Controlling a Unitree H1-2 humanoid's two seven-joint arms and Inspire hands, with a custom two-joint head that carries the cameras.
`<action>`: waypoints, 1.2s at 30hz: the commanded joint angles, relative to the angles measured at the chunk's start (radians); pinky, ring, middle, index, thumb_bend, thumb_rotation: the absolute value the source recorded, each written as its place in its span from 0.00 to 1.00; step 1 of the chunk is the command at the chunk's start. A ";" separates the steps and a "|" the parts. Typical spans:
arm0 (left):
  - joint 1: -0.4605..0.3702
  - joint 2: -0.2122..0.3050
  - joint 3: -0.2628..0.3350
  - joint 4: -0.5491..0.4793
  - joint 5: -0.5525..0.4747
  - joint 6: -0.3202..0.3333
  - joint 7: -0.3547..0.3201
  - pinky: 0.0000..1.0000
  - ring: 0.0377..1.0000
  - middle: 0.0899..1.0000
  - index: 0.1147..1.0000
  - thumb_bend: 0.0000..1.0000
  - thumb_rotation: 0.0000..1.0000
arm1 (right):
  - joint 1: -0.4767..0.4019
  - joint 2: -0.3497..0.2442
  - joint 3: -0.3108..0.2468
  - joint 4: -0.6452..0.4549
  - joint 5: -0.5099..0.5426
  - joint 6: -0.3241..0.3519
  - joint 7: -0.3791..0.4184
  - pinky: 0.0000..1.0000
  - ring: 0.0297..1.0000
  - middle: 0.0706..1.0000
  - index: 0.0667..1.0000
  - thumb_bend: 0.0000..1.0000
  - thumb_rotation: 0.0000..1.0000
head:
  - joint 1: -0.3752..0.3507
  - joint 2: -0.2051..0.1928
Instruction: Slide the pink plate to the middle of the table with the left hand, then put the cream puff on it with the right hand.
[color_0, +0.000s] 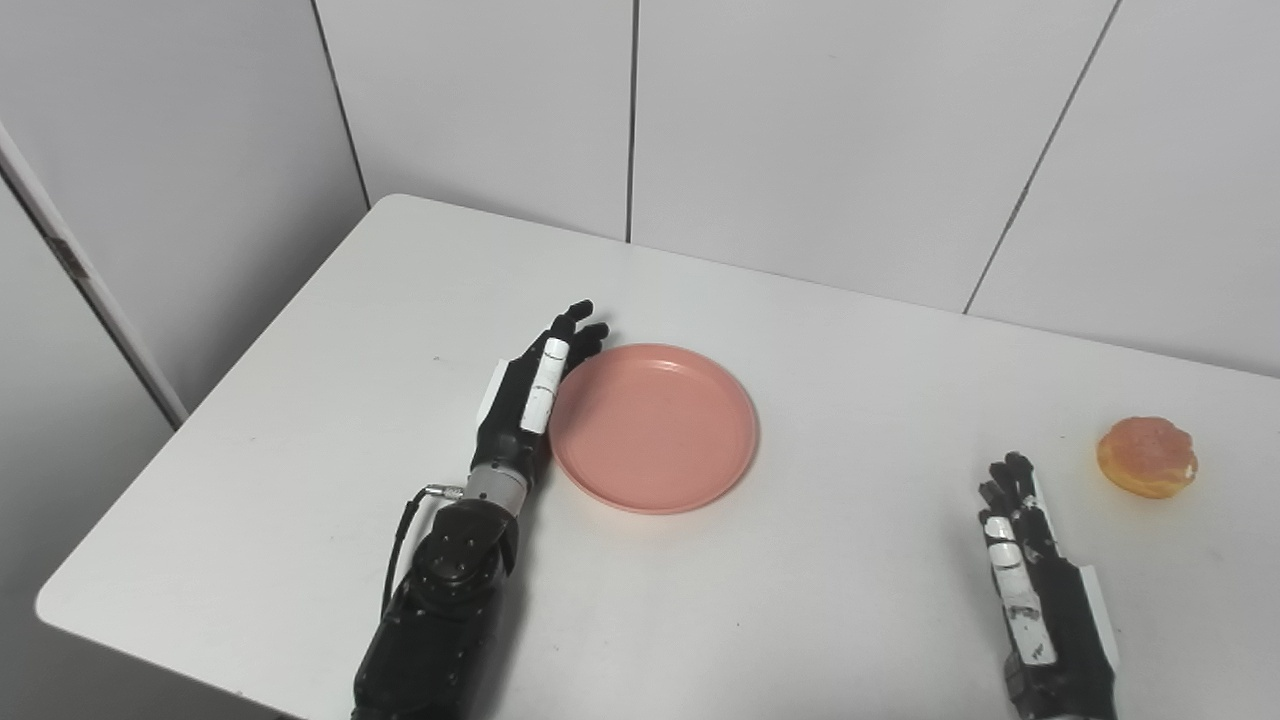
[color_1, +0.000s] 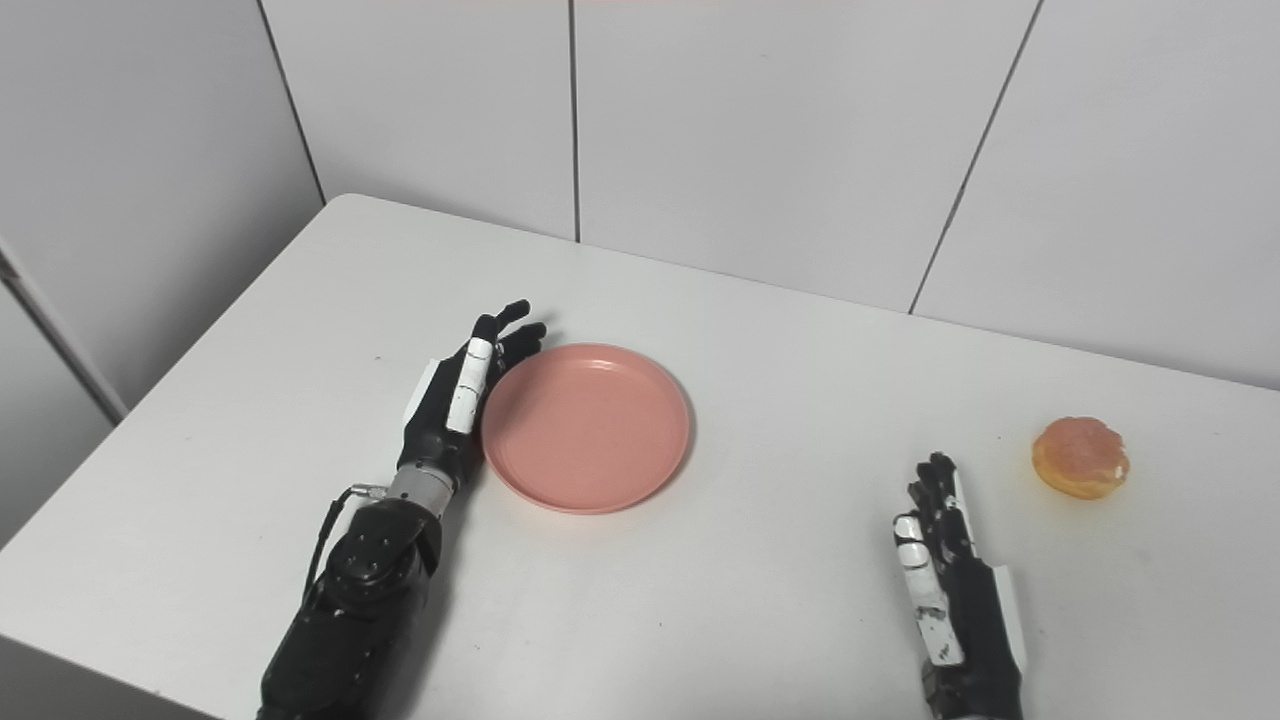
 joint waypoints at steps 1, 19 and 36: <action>0.005 -0.023 -0.023 0.003 -0.006 -0.012 -0.042 0.92 0.85 0.81 0.83 0.80 1.00 | -0.012 0.006 0.004 -0.026 -0.010 -0.017 -0.009 1.00 0.97 0.98 0.99 0.54 0.85 | -0.011 0.000; 0.073 -0.046 -0.058 -0.037 -0.036 -0.020 -0.107 0.91 0.86 0.84 0.85 0.80 1.00 | -0.019 0.040 0.037 -0.015 -0.061 -0.031 -0.039 1.00 0.98 0.98 1.00 0.54 0.89 | -0.194 0.009; 0.143 -0.064 -0.100 -0.100 -0.036 0.000 -0.152 0.94 0.89 0.85 0.87 0.79 1.00 | -0.035 0.061 0.063 0.022 -0.105 -0.046 -0.054 1.00 0.99 1.00 1.00 0.55 0.93 | -0.344 0.003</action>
